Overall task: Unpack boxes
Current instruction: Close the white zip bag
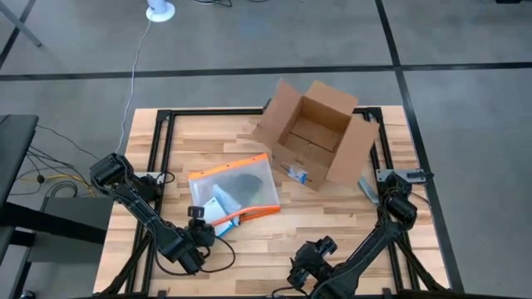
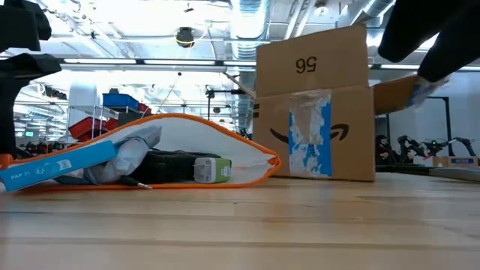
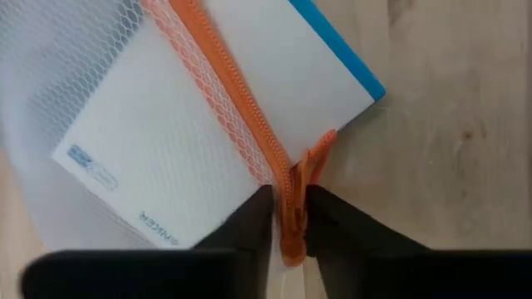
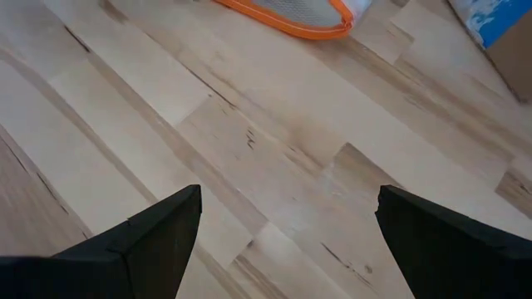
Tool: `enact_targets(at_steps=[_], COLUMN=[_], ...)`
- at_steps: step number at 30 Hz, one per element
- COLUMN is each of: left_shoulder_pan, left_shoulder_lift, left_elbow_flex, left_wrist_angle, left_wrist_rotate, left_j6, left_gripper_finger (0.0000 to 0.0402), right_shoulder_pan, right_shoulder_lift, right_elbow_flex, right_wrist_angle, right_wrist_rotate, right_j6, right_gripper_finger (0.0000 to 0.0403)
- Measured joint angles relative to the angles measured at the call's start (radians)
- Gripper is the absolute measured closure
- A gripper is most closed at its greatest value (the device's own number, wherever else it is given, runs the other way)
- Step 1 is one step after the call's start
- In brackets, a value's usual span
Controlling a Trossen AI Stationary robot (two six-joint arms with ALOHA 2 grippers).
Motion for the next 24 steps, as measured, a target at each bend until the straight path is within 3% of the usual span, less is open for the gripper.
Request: enact_targets(at_steps=[9, 13, 17, 24], left_shoulder_pan=[0.000, -0.002, 0.004, 0.007], left_shoulder_lift=[-0.003, -0.003, -0.002, -0.001], left_elbow_flex=[0.025, 0.016, 0.000, -0.051], left_wrist_angle=[-0.123, -0.166, -0.120, 0.019], left_wrist_rotate=[0.112, 0.084, 0.030, 0.026], left_j6=[-0.020, -0.020, 0.003, 0.009], left_gripper_finger=[0.0245, 0.0239, 0.0239, 0.0239], right_shoulder_pan=[0.003, 0.002, 0.002, 0.009], right_shoulder_lift=[0.000, 0.000, 0.000, 0.000], right_elbow_flex=[0.000, 0.000, 0.000, 0.000], right_wrist_angle=[-0.002, -0.014, -0.016, -0.027], right_wrist_rotate=[0.000, 0.001, 0.002, 0.002], right_j6=[0.007, 0.001, 0.001, 0.001], right_gripper_finger=[0.0062, 0.0062, 0.0062, 0.0062])
